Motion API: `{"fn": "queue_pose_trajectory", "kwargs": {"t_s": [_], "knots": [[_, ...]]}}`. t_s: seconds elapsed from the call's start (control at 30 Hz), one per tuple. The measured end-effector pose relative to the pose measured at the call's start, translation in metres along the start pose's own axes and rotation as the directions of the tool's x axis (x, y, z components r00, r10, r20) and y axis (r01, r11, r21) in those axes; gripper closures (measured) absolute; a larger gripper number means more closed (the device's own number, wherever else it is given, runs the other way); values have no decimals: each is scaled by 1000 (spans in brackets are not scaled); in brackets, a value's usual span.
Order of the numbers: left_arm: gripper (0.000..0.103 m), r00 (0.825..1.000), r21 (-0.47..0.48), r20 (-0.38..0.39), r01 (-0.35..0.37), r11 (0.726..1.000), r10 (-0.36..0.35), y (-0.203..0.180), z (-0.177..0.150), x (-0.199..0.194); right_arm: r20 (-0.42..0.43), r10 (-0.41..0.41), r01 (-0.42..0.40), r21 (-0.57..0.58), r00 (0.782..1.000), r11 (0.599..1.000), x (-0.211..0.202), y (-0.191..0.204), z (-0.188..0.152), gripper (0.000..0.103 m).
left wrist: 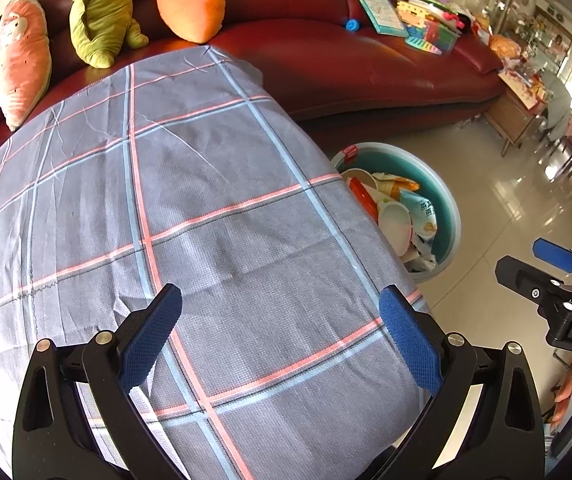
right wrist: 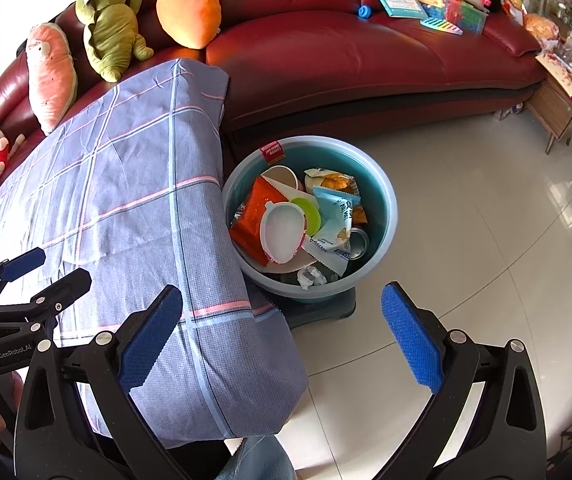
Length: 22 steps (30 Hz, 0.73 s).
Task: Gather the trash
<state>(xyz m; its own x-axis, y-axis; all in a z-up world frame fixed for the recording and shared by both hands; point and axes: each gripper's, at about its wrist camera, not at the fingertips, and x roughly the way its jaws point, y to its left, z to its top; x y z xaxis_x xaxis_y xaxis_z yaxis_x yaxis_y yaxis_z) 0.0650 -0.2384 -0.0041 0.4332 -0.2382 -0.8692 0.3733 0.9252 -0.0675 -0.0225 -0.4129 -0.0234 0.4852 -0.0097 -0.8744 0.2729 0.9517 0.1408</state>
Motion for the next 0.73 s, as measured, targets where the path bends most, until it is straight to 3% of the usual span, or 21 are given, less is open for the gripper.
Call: {"fn": "queue_pose_trajectory", "kwargs": {"t_s": [0.43,0.73], "knots": [[4,1000,6,-5,-12,1000,12,-2,-1,2,-8,-3,3,2,1000,1000,4,-1,0,7],[4,998,4,-61,2,1000,-2,-2,-6,14,-5,-13,13,6,1000,1000,5,-3,0,7]]}}
